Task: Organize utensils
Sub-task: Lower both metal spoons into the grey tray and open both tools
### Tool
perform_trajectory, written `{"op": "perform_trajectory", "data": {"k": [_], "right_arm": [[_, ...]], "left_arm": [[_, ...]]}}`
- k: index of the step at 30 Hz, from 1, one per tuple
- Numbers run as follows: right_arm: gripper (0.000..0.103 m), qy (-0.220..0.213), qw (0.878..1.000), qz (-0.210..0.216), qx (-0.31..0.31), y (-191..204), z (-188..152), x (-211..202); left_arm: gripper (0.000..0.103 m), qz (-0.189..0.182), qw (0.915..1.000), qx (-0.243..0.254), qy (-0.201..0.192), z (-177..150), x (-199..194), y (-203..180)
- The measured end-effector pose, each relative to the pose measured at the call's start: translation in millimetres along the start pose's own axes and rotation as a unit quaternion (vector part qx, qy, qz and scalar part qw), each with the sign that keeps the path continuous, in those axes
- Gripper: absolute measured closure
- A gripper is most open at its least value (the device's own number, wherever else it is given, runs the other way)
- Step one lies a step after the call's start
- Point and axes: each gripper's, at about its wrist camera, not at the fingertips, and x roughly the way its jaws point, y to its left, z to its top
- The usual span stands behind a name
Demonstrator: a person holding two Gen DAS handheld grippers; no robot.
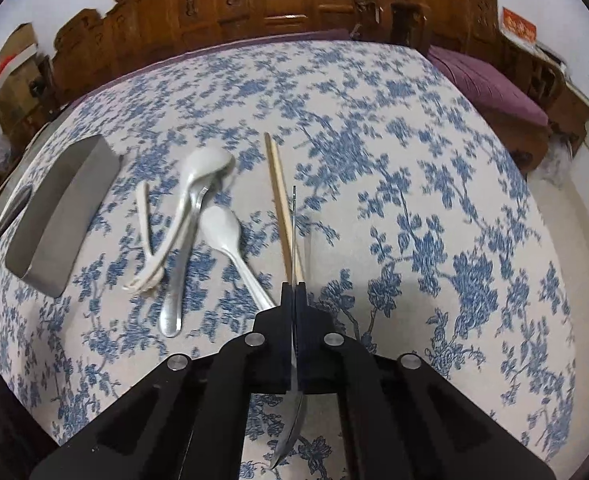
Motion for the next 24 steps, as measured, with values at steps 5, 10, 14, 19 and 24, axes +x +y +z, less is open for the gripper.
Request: {"op": "perform_trajectory", "data": {"k": [5,10,14,19,24], "right_arm": [[0.101,-0.023,0.999,0.017,-0.027,22.9,12.5,-20.2],[0.101,-0.038,0.997,0.038,-0.053,54.7,28.9,-31.5],[0.101,-0.045,0.994,0.063,-0.076,88.6,42.4,-34.8],[0.101,-0.048,0.99,0.095,-0.096,128.6,55.8,-31.6],[0.101,-0.047,0.985,0.129,-0.109,165.5,66.3,-23.5]], "left_arm": [[0.102,0.013,0.9997,-0.015,-0.016,8.2,-5.4,16.5],[0.102,0.035,0.9983,-0.034,-0.031,19.2,-5.3,43.0],[0.102,0.058,0.9969,-0.036,-0.038,26.9,-1.7,59.6],[0.102,0.094,0.9942,-0.032,-0.041,36.5,11.3,77.7],[0.102,0.11,0.9929,-0.027,-0.037,42.6,28.1,90.0]]}}
